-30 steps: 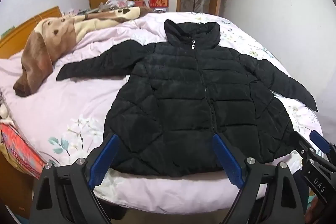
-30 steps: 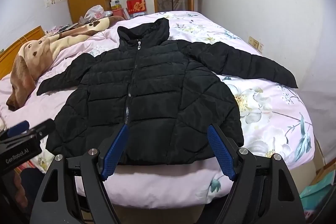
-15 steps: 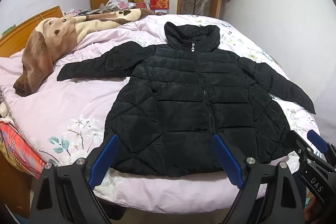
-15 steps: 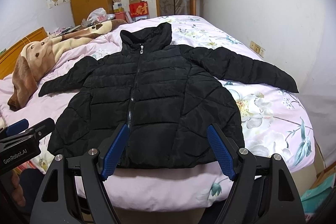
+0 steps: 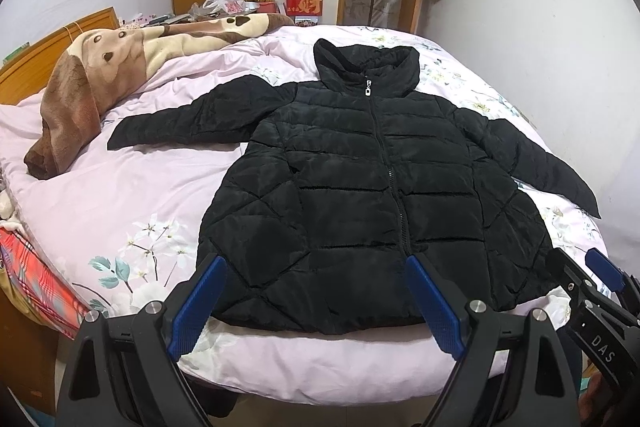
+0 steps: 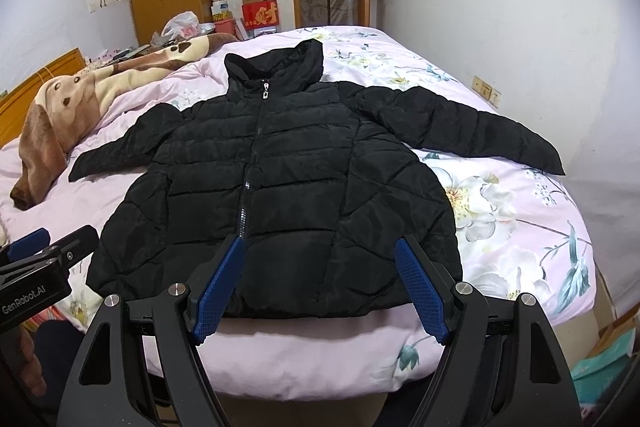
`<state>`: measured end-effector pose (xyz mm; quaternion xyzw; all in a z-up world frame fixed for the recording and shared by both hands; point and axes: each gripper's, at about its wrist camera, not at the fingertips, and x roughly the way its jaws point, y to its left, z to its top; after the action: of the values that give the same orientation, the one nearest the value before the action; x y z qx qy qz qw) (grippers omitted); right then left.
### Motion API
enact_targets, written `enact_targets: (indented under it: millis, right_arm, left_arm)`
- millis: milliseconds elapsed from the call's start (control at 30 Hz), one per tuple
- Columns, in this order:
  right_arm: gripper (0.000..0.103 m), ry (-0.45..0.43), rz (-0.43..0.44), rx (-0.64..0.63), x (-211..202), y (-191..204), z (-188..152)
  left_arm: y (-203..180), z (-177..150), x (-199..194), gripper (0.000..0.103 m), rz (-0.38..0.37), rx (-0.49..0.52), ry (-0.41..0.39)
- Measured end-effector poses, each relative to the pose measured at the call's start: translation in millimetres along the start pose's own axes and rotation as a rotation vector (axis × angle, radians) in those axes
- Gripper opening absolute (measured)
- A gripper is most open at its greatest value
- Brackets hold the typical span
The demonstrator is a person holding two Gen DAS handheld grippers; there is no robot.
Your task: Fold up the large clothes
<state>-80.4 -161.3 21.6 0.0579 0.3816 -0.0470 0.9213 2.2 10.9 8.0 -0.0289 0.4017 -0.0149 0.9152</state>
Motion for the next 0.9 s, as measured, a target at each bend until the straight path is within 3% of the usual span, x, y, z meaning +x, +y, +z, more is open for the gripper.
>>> enact_targets:
  millis: [900]
  right_arm:
    - [0.077, 0.012, 0.011, 0.016, 3.3, -0.9, -1.6]
  left_arm:
    - [6.1, -1.4, 6.6, 0.091, 0.006, -0.008, 0.021]
